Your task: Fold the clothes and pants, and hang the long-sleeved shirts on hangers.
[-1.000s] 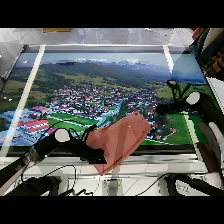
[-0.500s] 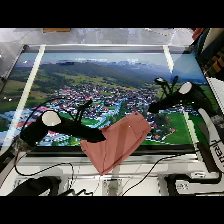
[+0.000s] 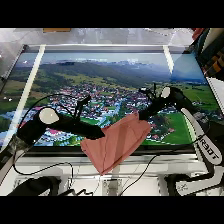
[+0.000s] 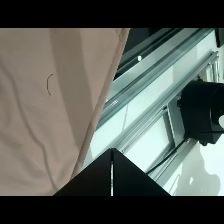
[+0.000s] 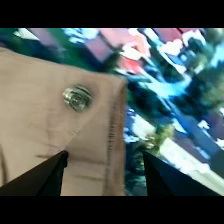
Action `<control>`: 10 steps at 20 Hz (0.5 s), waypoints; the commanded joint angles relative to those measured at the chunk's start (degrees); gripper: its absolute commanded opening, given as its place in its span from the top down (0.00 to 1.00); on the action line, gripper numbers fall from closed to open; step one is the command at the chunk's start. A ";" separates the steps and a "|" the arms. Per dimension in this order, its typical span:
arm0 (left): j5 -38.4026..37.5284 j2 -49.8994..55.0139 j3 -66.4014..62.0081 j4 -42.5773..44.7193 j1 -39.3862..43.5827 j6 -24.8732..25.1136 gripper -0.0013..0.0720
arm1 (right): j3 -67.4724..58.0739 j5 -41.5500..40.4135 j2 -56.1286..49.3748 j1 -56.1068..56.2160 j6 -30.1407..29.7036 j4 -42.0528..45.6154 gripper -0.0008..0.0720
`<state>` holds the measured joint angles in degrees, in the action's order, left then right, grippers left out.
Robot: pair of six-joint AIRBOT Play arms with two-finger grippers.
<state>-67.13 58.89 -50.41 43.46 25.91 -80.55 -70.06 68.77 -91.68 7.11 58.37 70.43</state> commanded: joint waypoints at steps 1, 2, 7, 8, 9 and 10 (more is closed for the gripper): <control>0.04 -0.04 -0.07 0.31 -0.07 0.07 0.98 | -0.17 -0.81 -2.43 -0.79 3.21 1.66 0.25; 0.04 -0.04 -0.07 0.33 -0.07 0.07 0.98 | -0.17 -0.81 -2.73 -1.57 3.30 1.55 0.25; 0.07 -0.04 -0.07 0.31 -0.07 0.04 0.98 | -0.22 1.81 -3.23 -8.96 3.69 -6.01 0.25; 0.07 -0.04 -0.07 0.31 -0.07 0.07 0.98 | -0.22 3.78 -3.72 -10.40 3.50 -8.85 0.25; 0.07 -0.04 -0.07 0.28 -0.07 0.07 0.98 | -0.22 6.51 -4.48 -11.61 3.10 -11.47 0.25; 0.07 -0.04 -0.07 0.31 -0.07 0.07 0.98 | -0.22 9.55 -5.64 -12.48 2.27 -13.88 0.26</control>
<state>-67.09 58.89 -50.41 43.72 25.91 -80.51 -70.24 72.12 -95.68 -2.13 61.67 63.90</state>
